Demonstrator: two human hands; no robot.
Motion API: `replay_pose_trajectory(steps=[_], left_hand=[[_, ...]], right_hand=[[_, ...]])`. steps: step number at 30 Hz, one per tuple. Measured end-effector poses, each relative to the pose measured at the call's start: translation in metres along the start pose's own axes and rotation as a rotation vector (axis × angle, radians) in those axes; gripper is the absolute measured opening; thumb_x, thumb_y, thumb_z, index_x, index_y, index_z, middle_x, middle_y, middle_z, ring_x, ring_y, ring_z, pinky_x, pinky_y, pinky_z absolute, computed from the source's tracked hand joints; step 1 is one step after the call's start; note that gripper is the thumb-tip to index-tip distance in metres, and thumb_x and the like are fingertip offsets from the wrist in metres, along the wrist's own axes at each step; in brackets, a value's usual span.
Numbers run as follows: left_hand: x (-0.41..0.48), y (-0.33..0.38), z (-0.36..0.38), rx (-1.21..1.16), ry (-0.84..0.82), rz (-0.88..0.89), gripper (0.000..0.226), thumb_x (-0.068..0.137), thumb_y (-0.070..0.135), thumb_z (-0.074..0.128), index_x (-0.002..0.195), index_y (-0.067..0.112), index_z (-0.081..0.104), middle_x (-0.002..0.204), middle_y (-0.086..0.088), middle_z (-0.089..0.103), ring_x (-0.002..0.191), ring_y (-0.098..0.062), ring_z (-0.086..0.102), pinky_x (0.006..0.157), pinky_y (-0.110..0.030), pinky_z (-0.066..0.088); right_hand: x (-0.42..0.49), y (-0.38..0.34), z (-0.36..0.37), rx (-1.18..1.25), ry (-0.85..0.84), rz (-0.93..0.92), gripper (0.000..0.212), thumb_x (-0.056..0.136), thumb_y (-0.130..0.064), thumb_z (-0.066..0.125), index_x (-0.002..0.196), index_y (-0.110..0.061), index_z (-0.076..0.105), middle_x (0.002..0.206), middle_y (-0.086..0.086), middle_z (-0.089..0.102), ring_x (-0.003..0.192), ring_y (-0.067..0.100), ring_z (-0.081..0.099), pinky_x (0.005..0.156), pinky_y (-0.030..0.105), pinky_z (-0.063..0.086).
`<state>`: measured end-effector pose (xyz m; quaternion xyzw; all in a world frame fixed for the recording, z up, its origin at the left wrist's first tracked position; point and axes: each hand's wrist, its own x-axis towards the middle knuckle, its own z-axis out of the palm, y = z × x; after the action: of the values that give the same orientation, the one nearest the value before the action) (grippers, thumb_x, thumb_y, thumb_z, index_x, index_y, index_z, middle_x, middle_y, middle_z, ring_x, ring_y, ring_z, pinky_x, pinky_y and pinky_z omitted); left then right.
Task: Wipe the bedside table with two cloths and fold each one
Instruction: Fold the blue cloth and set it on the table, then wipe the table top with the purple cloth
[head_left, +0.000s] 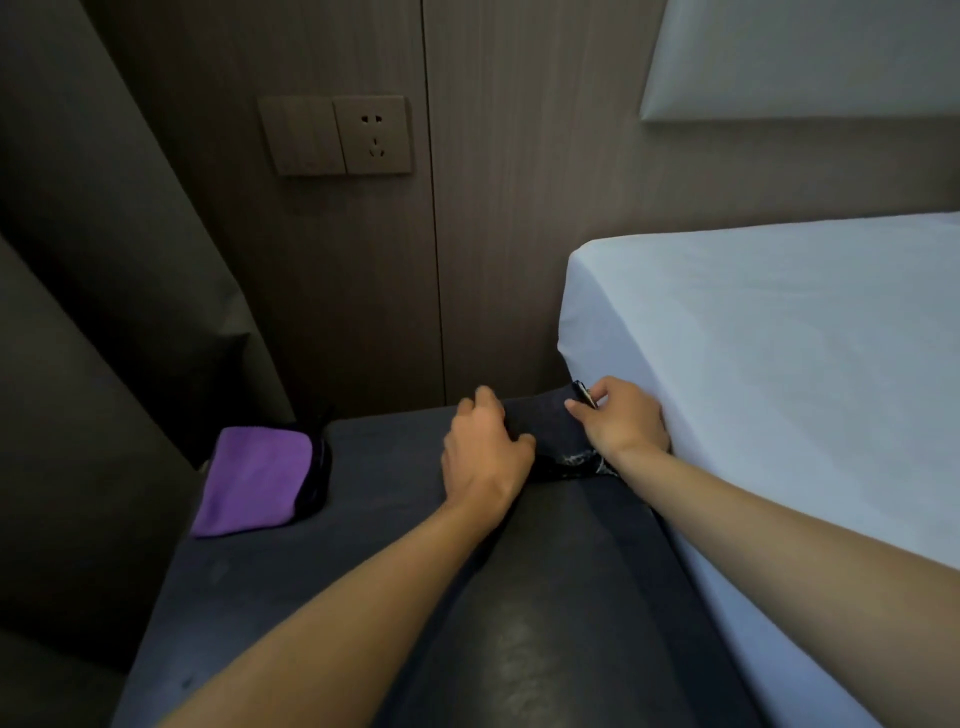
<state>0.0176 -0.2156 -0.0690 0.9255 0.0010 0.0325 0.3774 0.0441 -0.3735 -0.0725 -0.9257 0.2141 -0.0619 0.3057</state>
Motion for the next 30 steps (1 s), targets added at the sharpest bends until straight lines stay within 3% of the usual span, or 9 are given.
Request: replay_pose_trajectory(steps=[2,4,6,9,15,21,25,27,30], left_hand=[[0.000,0.001,0.002,0.183,0.120,0.209,0.026,0.090,0.020,0.062,0.114,0.015,0.051,0.119,-0.007,0.047,0.103,-0.025,0.051,0.082,-0.041,0.052],[0.005,0.001,0.008,0.339,0.102,0.378,0.038,0.098,0.026,0.049,0.133,0.012,0.050,0.141,-0.012,0.042,0.127,-0.031,0.043,0.102,-0.042,0.041],[0.009,-0.002,0.014,0.448,-0.063,0.412,0.056,0.105,0.039,0.028,0.154,0.011,0.027,0.164,-0.010,0.018,0.150,-0.029,0.014,0.121,-0.043,0.014],[0.012,-0.014,0.024,0.606,-0.274,0.380,0.061,0.106,0.045,0.010,0.157,0.013,0.001,0.166,-0.005,-0.007,0.151,-0.021,-0.014,0.121,-0.040,-0.011],[0.011,-0.025,0.012,0.462,-0.270,0.376,0.061,0.106,0.043,0.018,0.156,0.024,-0.010,0.160,-0.004,-0.029,0.147,-0.024,-0.026,0.120,-0.041,-0.013],[0.005,-0.089,-0.075,0.494,-0.059,0.354,0.063,0.104,0.041,0.021,0.157,0.020,-0.004,0.164,-0.005,-0.019,0.150,-0.021,-0.019,0.121,-0.038,-0.008],[-0.003,-0.147,-0.136,0.568,-0.078,0.201,0.059,0.105,0.044,0.016,0.157,0.021,0.000,0.165,-0.002,-0.015,0.150,-0.020,-0.016,0.122,-0.038,-0.006],[-0.012,-0.175,-0.159,0.609,-0.110,0.136,0.058,0.105,0.042,0.017,0.157,0.023,0.000,0.164,-0.001,-0.016,0.150,-0.020,-0.016,0.121,-0.038,-0.007],[-0.022,-0.203,-0.177,0.690,-0.151,0.106,0.059,0.105,0.043,0.016,0.157,0.024,-0.005,0.164,0.000,-0.017,0.150,-0.021,-0.018,0.121,-0.039,-0.007]], right_hand=[[-0.010,0.000,0.004,-0.137,0.111,-0.087,0.024,0.092,-0.034,0.064,0.110,-0.020,0.055,0.116,0.010,0.058,0.111,0.032,0.055,0.083,0.040,0.049],[-0.017,0.005,0.011,-0.251,0.222,-0.312,0.038,0.095,-0.028,0.057,0.130,-0.015,0.051,0.130,0.015,0.054,0.120,0.035,0.050,0.094,0.044,0.044],[-0.018,0.011,0.015,-0.368,0.121,-0.524,0.051,0.100,-0.032,0.045,0.146,-0.013,0.043,0.152,0.016,0.042,0.139,0.033,0.039,0.111,0.045,0.034],[-0.016,0.020,0.018,-0.577,-0.158,-0.563,0.057,0.106,-0.040,0.015,0.159,-0.020,0.012,0.168,0.004,0.006,0.154,0.023,-0.001,0.123,0.042,0.001],[-0.017,0.008,0.014,-0.671,-0.192,-0.450,0.058,0.104,-0.042,0.016,0.159,-0.032,0.001,0.167,0.007,-0.008,0.152,0.027,-0.015,0.120,0.049,-0.016],[-0.052,-0.050,0.038,-0.470,-0.043,-0.529,0.068,0.092,-0.047,0.020,0.158,-0.033,0.013,0.167,0.010,0.006,0.154,0.026,-0.004,0.121,0.046,-0.013],[-0.100,-0.115,0.088,-0.315,-0.202,-0.749,0.059,0.105,-0.038,0.027,0.158,-0.020,0.012,0.167,0.005,0.003,0.153,0.017,-0.007,0.123,0.039,-0.008],[-0.123,-0.144,0.114,-0.270,-0.350,-0.782,0.058,0.107,-0.036,0.026,0.158,-0.017,0.007,0.167,0.004,-0.004,0.152,0.015,-0.011,0.121,0.034,-0.009],[-0.144,-0.174,0.143,-0.306,-0.394,-0.818,0.059,0.107,-0.035,0.021,0.158,-0.012,0.000,0.167,0.005,-0.008,0.152,0.016,-0.013,0.122,0.034,-0.009]])
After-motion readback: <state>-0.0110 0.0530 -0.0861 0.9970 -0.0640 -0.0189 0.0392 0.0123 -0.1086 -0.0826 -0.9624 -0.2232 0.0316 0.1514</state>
